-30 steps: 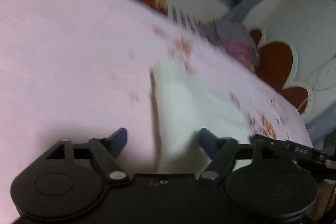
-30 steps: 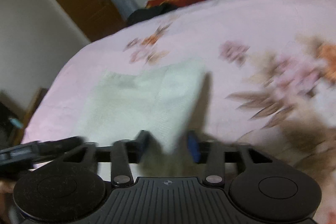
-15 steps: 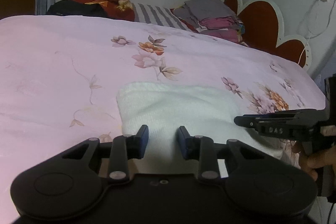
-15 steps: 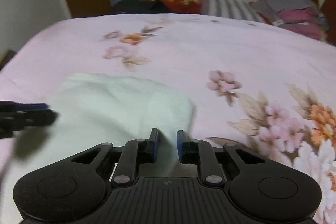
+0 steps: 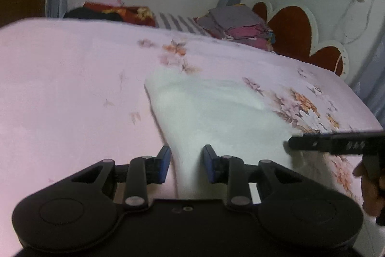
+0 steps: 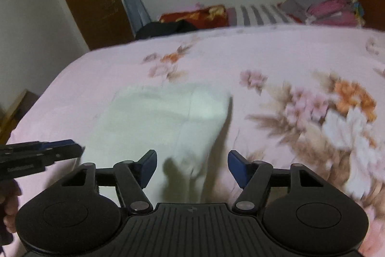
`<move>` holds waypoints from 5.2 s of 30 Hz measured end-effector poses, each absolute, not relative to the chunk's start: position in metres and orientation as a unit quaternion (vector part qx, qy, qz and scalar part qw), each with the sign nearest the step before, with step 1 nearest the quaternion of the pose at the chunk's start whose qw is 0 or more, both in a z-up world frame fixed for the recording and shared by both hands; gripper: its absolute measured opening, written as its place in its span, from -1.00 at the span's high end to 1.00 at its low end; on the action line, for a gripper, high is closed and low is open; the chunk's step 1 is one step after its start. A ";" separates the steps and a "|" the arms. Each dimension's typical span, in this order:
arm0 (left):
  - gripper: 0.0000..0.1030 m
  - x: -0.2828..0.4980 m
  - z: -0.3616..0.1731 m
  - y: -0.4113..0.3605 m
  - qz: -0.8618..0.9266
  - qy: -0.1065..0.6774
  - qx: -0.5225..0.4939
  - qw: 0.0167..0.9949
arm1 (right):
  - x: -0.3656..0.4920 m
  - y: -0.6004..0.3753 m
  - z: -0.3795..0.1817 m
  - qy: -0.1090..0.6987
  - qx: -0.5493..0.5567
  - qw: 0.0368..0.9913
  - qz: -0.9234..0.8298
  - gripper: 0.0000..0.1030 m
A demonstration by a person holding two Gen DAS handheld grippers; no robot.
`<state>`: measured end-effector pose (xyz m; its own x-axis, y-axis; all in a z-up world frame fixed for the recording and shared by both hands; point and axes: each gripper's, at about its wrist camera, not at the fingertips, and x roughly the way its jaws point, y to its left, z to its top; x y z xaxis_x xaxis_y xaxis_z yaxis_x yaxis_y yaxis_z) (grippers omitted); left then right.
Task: Fold small clothes
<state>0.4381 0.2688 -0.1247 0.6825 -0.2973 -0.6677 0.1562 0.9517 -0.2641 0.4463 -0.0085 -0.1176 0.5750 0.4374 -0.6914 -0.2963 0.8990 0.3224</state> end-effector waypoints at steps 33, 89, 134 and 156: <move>-0.98 0.229 -0.069 0.208 0.033 0.315 -0.081 0.945 | 0.284 -0.079 -0.063 0.358 0.088 0.909 0.194 0.33; -0.99 0.049 0.021 0.089 0.011 0.214 -0.022 0.977 | 0.027 -0.131 0.032 0.240 0.038 0.958 0.154 -1.00; -0.99 0.052 0.027 0.093 0.018 0.204 -0.016 0.979 | 0.043 -0.155 0.035 0.229 0.034 0.958 0.172 -1.00; -0.99 0.048 0.027 0.088 0.017 0.201 -0.010 0.979 | 0.039 -0.156 0.037 0.230 0.031 0.958 0.169 -1.00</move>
<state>0.0482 0.0877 0.0274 0.9187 0.0298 -0.3937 -0.0381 0.9992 -0.0133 0.0393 -0.1556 0.0365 0.8369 0.3374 -0.4311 -0.3089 0.9412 0.1368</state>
